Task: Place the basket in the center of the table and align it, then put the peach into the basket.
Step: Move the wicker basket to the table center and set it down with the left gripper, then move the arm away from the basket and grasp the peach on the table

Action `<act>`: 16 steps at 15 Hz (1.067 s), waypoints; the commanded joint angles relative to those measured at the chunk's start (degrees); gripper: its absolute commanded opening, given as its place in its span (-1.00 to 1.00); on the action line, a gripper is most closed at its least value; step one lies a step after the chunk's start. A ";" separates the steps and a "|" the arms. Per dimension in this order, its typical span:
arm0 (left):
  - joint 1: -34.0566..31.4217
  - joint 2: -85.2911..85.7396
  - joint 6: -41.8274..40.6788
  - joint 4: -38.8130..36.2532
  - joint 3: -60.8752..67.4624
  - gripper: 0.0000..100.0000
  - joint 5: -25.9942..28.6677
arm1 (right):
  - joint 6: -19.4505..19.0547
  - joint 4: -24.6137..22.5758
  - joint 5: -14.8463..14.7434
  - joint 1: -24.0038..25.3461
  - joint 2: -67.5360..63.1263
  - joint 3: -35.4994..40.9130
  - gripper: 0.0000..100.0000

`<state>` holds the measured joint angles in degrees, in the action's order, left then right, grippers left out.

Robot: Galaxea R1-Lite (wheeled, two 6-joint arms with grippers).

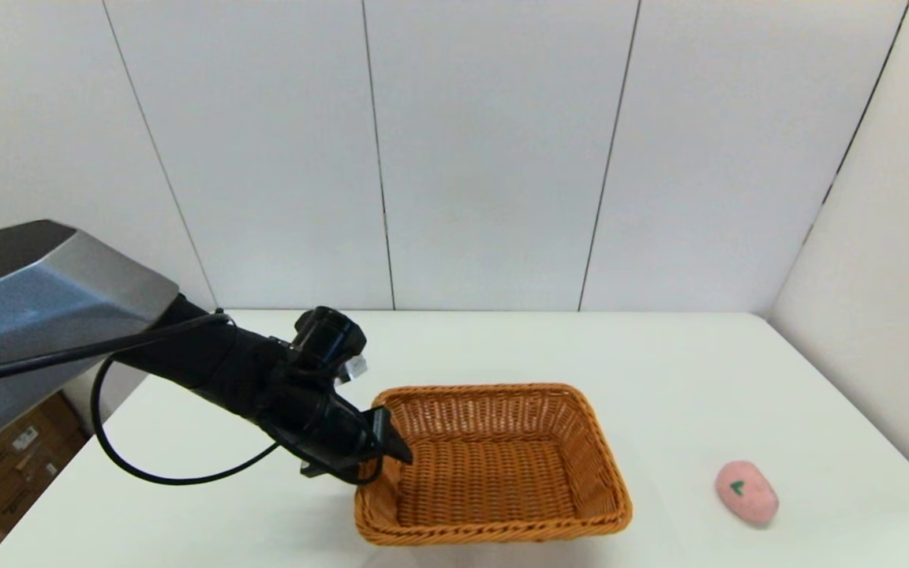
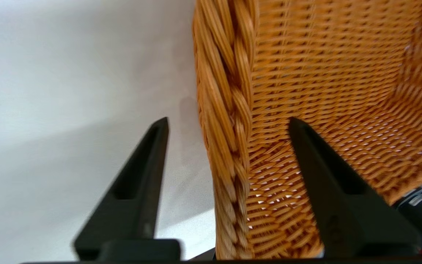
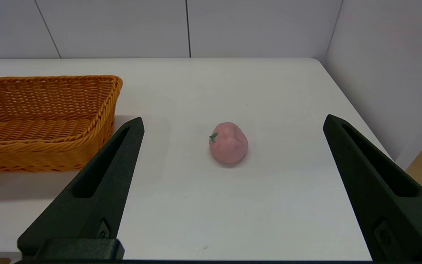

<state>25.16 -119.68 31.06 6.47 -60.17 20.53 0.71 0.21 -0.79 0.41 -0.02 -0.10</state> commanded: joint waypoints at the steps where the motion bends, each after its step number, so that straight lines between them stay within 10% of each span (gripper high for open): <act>1: -2.22 10.87 -0.12 0.47 0.06 1.00 0.04 | -0.09 -0.03 0.00 0.02 0.02 0.01 1.00; 7: -2.66 33.63 -1.35 8.73 0.41 1.00 -4.27 | -0.09 -0.03 0.00 0.02 0.02 0.01 1.00; 16: -2.66 61.76 -12.60 15.06 -1.26 1.00 -25.63 | 0.00 -0.03 0.00 0.02 0.02 0.01 1.00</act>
<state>22.54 -67.19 19.07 20.11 -60.20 0.29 0.71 0.16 -0.77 0.41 -0.02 -0.10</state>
